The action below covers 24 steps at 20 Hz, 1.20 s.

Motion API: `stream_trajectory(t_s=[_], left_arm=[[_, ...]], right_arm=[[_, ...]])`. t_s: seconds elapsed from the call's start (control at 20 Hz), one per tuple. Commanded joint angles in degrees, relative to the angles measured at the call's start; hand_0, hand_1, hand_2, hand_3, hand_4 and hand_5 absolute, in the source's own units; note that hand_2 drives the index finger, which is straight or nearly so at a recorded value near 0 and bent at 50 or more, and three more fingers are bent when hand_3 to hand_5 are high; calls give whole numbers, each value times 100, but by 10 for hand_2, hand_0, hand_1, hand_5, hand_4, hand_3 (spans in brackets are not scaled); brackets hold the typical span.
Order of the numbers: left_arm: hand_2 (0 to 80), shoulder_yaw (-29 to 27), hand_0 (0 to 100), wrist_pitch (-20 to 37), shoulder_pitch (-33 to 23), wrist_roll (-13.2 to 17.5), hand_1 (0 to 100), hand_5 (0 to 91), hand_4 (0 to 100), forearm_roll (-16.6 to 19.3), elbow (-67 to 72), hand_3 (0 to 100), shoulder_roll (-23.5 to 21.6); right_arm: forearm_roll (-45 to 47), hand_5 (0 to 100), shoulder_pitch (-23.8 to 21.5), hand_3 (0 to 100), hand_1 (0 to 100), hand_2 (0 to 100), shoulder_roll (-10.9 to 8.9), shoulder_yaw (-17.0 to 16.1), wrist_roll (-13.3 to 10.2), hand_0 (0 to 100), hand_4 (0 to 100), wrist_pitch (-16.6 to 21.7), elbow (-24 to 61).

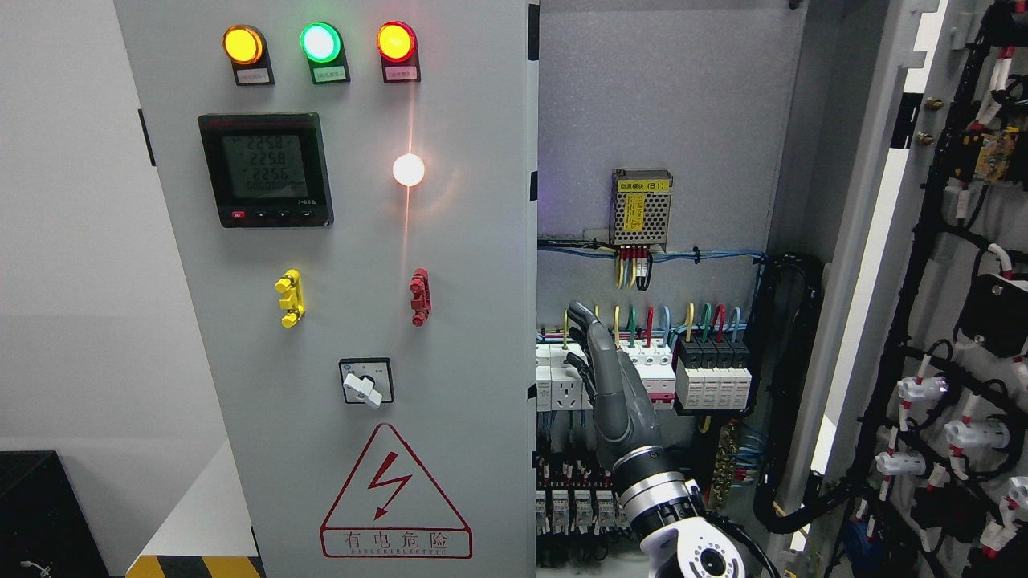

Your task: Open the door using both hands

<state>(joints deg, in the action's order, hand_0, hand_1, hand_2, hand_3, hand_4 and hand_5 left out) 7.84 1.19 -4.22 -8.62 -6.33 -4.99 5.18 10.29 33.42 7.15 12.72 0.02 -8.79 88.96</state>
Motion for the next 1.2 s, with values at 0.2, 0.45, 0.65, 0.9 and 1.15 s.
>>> stream_trajectory(t_s=[0.2, 0.45, 0.65, 0.9, 1.15], left_arm=[[0, -2, 0, -5, 0, 1, 0, 0, 0, 0, -2, 0, 10], [0, -2, 0, -5, 0, 1, 0, 0, 0, 0, -2, 0, 10], [0, -2, 0, -5, 0, 1, 0, 0, 0, 0, -2, 0, 10], [0, 7, 0, -5, 0, 1, 0, 0, 0, 0, -2, 0, 10], [0, -2, 0, -5, -9, 1, 0, 0, 0, 0, -2, 0, 10]], right_arm=[[579, 0, 182, 0, 0, 0, -38, -112, 68, 191, 0, -17, -195], [614, 0, 147, 0, 0, 0, -64, -112, 567, 191, 0, -70, -160], [614, 0, 147, 0, 0, 0, -91, -121, 692, 191, 0, -70, -203], [623, 0, 191, 0, 0, 0, -126, -174, 745, 191, 0, -79, -247], [850, 0, 296, 0, 0, 0, -302, -165, 797, 191, 0, -79, -431]])
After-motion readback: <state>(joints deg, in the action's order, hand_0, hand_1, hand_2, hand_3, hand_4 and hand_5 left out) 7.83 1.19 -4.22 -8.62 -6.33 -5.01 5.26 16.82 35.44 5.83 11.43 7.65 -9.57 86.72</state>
